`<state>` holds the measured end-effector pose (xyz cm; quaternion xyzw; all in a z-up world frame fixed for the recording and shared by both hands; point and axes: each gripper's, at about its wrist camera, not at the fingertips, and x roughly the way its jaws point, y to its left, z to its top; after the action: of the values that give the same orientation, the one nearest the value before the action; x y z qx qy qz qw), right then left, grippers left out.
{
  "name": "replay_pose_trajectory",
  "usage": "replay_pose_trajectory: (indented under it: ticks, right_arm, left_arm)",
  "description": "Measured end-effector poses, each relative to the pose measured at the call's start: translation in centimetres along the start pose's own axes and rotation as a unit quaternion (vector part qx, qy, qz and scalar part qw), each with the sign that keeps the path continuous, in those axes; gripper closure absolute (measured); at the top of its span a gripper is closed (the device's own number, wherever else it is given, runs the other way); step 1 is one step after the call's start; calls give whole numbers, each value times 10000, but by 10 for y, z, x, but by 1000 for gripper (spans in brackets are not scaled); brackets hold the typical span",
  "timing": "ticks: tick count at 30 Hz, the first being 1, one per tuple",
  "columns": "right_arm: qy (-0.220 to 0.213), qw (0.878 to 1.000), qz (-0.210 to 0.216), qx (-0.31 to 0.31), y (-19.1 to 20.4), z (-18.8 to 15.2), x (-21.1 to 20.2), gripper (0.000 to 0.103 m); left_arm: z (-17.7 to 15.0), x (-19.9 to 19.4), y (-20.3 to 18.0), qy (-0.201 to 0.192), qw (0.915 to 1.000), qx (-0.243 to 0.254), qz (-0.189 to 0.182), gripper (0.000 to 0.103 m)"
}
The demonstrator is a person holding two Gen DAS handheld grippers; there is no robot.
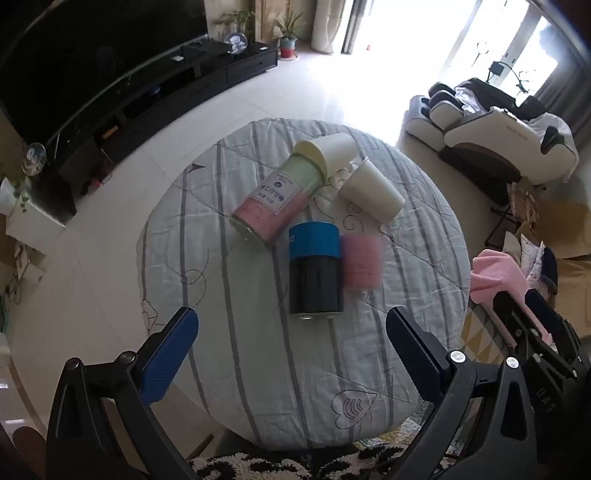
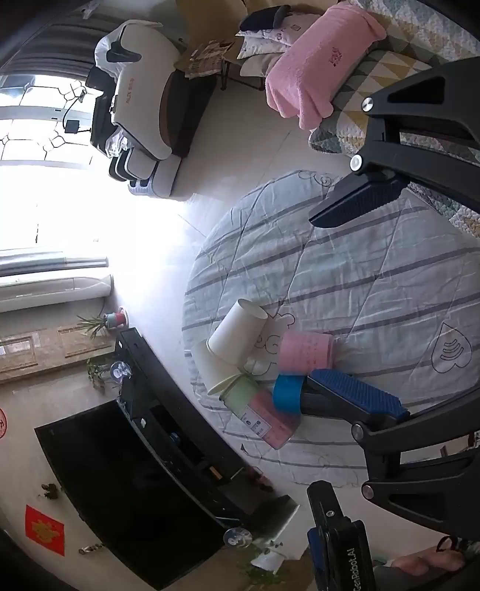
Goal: Flip cup upright
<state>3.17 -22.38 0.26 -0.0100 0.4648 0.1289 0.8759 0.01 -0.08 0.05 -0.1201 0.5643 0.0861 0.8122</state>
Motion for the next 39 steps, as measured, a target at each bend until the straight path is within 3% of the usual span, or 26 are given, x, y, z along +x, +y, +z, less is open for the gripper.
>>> replay_pose_trajectory:
  ticks: [4, 8, 39]
  right_arm:
    - [11, 10000, 29, 10, 0, 1, 1, 23]
    - [41, 9999, 81, -98, 7, 4, 6, 23]
    - [52, 9998, 143, -102, 13, 2, -1, 23]
  left_arm:
    - [-1, -4, -6, -125, 9995, 298, 32, 3]
    - [5, 0, 0, 55, 9999, 151, -38, 4]
    - [2, -13, -4, -254, 9989, 358, 134, 4]
